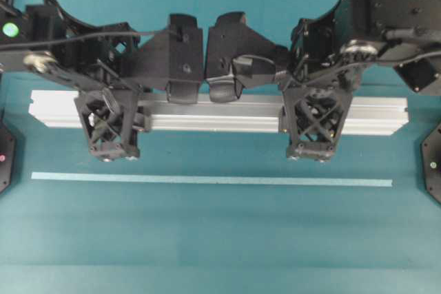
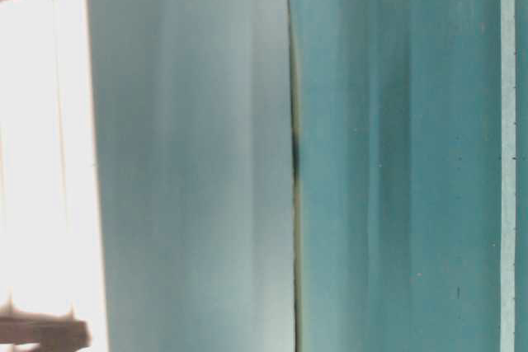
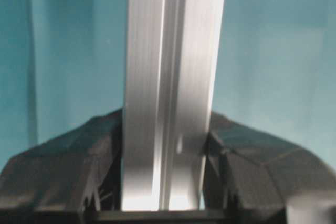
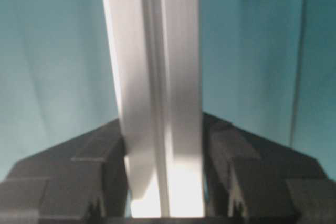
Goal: Lift the metal rail with both hands.
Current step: 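Hold the rail raised with both grippers, then lower the rail back onto the table with both grippers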
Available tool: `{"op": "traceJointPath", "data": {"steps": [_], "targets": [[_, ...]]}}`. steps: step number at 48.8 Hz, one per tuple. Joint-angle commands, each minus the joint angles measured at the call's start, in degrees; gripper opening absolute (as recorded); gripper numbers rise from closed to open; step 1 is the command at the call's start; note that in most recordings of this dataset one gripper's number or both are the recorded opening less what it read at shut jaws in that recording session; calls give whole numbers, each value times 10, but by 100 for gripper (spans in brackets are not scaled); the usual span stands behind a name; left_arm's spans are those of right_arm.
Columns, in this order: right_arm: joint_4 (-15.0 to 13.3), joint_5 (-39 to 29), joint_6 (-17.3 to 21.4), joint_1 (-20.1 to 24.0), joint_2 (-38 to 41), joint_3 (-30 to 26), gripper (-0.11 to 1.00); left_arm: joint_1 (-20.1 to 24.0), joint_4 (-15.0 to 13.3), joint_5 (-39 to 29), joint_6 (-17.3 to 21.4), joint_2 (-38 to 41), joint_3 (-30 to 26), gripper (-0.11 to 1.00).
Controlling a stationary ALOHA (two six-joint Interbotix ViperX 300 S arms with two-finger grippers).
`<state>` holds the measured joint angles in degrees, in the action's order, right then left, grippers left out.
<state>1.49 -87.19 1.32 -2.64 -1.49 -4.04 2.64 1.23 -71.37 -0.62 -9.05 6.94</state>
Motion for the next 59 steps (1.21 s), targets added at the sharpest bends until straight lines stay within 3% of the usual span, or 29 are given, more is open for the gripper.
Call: {"op": "traceJointPath", "data": {"steps": [1, 16, 59], "targets": [[-5, 34, -8, -2, -12, 37, 45, 3, 3, 38, 2, -12, 16, 37], [-5, 146, -10, -2, -25, 156, 45, 4, 3, 114, -3, -15, 103, 37], [-3, 316, -15, 6, 24, 277, 45, -14, 3, 306, -9, 33, 250, 37]]}}
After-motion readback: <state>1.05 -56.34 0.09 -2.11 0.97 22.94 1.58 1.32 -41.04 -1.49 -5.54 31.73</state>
